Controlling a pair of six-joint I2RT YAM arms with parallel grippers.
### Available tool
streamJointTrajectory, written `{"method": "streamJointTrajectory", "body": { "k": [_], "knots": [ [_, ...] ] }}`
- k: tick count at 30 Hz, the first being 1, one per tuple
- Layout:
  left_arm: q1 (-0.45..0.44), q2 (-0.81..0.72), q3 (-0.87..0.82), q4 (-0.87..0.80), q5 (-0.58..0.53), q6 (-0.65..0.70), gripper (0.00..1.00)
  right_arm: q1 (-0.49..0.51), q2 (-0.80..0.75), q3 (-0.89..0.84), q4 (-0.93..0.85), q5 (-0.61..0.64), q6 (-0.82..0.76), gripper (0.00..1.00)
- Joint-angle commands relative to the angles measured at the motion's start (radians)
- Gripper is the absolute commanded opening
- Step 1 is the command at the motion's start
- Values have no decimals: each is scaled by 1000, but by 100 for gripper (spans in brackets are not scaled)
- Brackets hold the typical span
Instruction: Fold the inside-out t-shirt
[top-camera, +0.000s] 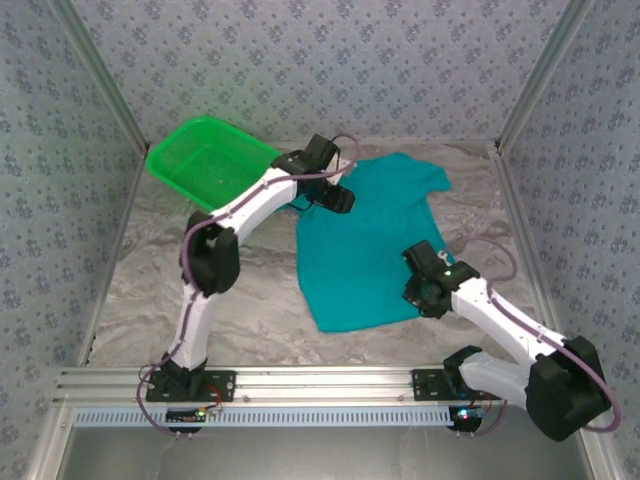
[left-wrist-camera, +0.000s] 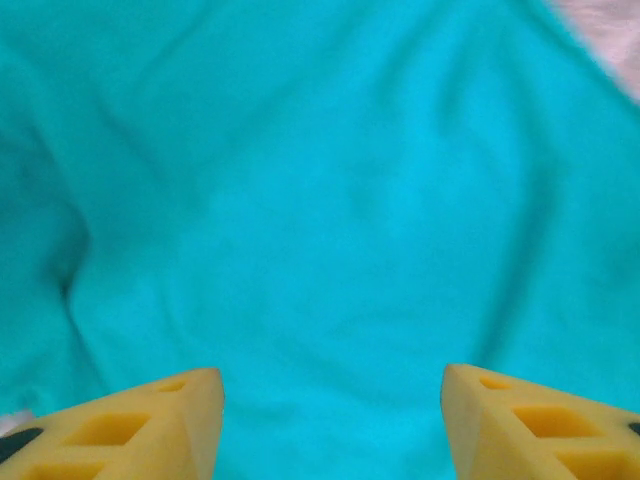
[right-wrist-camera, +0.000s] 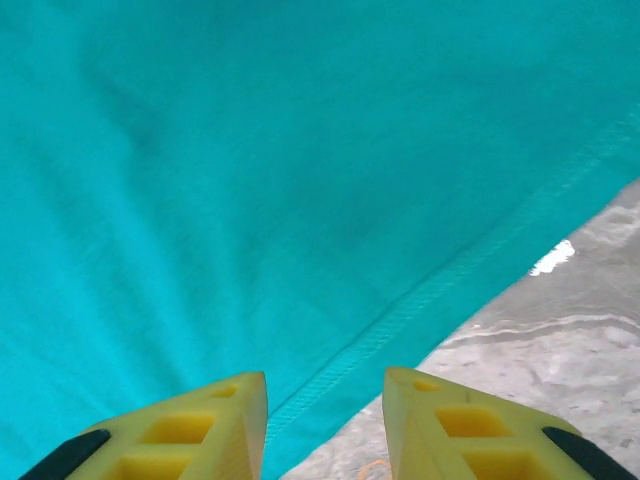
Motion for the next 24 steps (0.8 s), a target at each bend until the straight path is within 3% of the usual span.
{"method": "streamJointTrajectory", "body": {
  "k": [1,5,7,10,14,24],
  "knots": [
    [-95,-178,-255,154,36,66,60,-114,-46,-49,-27,-131,-83,38],
    [-205,-322,-548,386,24,63,60,-332,-87,-66,-38,-163,-201,38],
    [-264,-338,-618,435,-3,76,60,-461,-91,-93,9,-236,-248,38],
    [-320,-315,-643,437,-36,86,61,-577,-61,-108,74,-361,-321,37],
    [-373,-279,-644,459,-54,96,61,-596,-45,-129,117,-436,-310,37],
    [-429,-196,-583,477,-31,127,61,-597,-42,-182,137,-420,-284,34]
  ]
}}
